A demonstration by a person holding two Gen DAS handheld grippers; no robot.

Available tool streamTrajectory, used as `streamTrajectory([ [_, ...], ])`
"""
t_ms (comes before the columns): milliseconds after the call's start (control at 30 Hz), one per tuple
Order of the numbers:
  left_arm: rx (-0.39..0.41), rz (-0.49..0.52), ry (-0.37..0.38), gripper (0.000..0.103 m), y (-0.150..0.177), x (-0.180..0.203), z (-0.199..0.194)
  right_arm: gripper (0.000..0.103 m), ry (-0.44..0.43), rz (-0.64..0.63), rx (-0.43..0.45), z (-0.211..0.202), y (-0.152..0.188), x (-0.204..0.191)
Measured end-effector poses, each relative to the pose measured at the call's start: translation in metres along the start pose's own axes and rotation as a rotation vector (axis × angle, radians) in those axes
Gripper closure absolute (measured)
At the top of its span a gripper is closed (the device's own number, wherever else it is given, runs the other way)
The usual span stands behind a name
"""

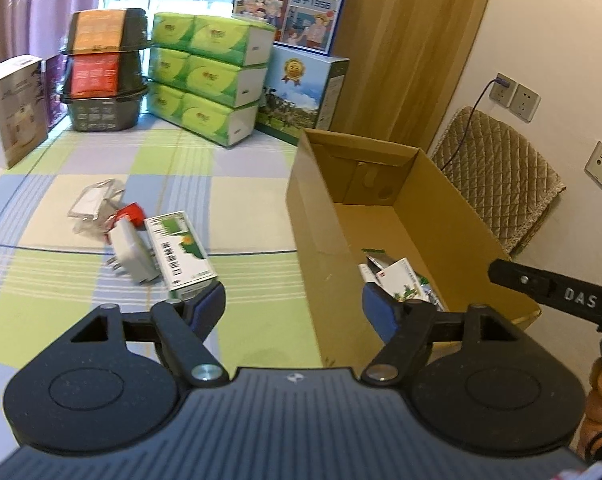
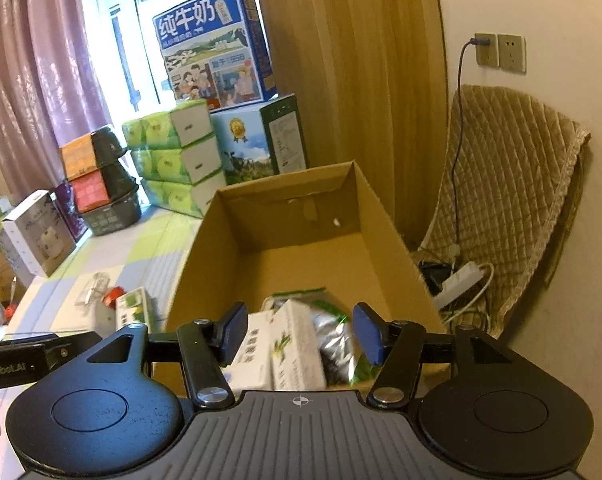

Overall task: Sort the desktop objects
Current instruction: 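Open both tools to drop the two medicine boxes into the cardboard box, then move both tools back over the table toward the plug and mouthwash box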

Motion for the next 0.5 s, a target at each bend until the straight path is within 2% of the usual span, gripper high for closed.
streamTrajectory([
  [200, 0.008, -0.010, -0.036, 0.028, 0.007, -0.018, -0.023, 0.032, -0.042, -0.011, -0.022, -0.019, 0.013, -0.030],
  [333, 0.011, -0.017, -0.061, 0.023, 0.013, -0.034, -0.037, 0.022, -0.072, -0.038, -0.029, -0.028, 0.021, -0.053],
  [500, 0.017, -0.030, -0.092, 0.019, 0.017, -0.053, -0.053, 0.018, -0.105, -0.069, -0.042, -0.035, 0.029, -0.077],
])
Point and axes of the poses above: each gripper's, at about its wrist camera, not at the fingertips, and z roughly the way its jaws point, x to its right, y to its underside, the point moved 5 cm from there along z, roughly the way its jaws point, and after that the axes turned 8 degrees about x, right-handed, at the moved point
